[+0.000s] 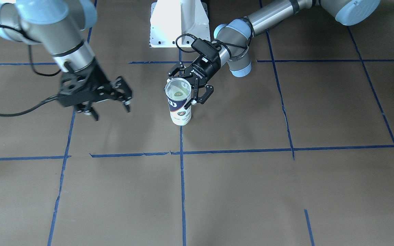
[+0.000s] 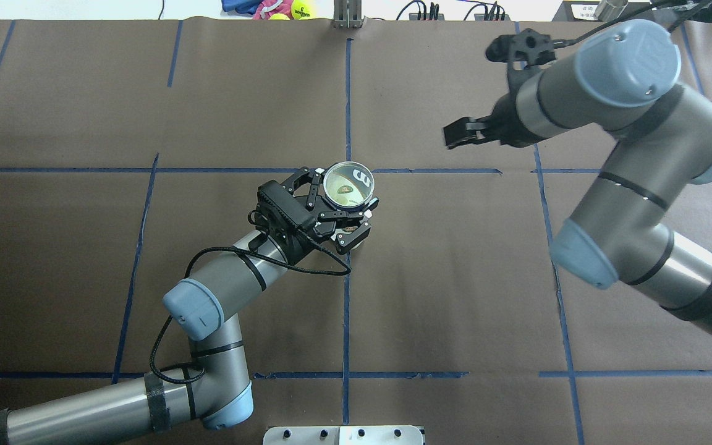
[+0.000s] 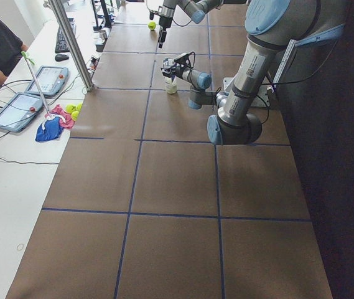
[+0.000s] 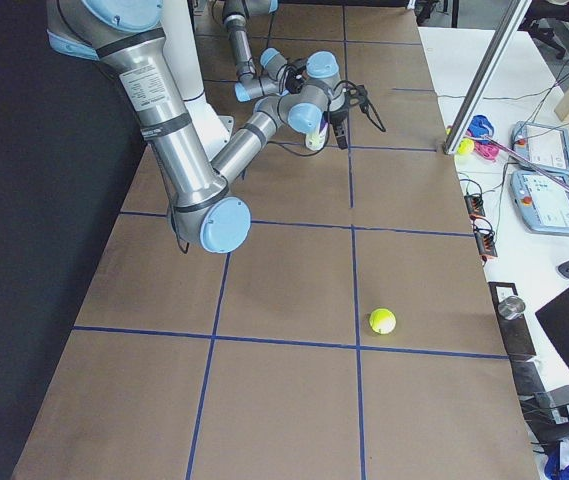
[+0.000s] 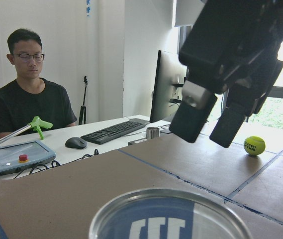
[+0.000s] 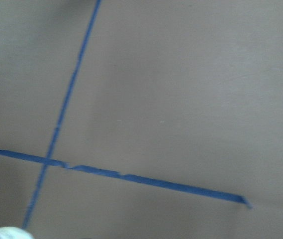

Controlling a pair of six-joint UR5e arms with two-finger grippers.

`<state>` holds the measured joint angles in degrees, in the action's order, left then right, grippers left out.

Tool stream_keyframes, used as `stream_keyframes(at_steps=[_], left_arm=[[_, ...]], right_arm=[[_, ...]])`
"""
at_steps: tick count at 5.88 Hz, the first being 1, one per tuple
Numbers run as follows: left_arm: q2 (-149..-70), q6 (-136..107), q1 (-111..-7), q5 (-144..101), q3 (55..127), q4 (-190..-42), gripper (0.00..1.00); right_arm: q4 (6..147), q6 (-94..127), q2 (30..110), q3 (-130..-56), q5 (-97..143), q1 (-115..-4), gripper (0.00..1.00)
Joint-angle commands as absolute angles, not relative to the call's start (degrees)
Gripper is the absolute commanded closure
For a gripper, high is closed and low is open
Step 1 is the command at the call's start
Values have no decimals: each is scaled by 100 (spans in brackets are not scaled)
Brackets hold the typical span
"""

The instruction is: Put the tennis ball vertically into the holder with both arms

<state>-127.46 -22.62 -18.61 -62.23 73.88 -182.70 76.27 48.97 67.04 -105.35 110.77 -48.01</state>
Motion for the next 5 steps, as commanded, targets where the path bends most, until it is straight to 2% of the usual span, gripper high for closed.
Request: stream_keyframes(at_steps=[1,3,5], left_arm=[[-12735,-2268,-1863,-6223,7435,-18272,8],[-12744,-2268,-1863,-6223,7436,-18272,8],[-12735,-2268,-1863,-6223,7436,-18281,8]], right_arm=[[7620,3058,7477,-9841,11440,-5769,2],[7585,2061,7427,-8384,11619,-6911,2],[7576,1793,7409,-7641,11628,-7355,6]])
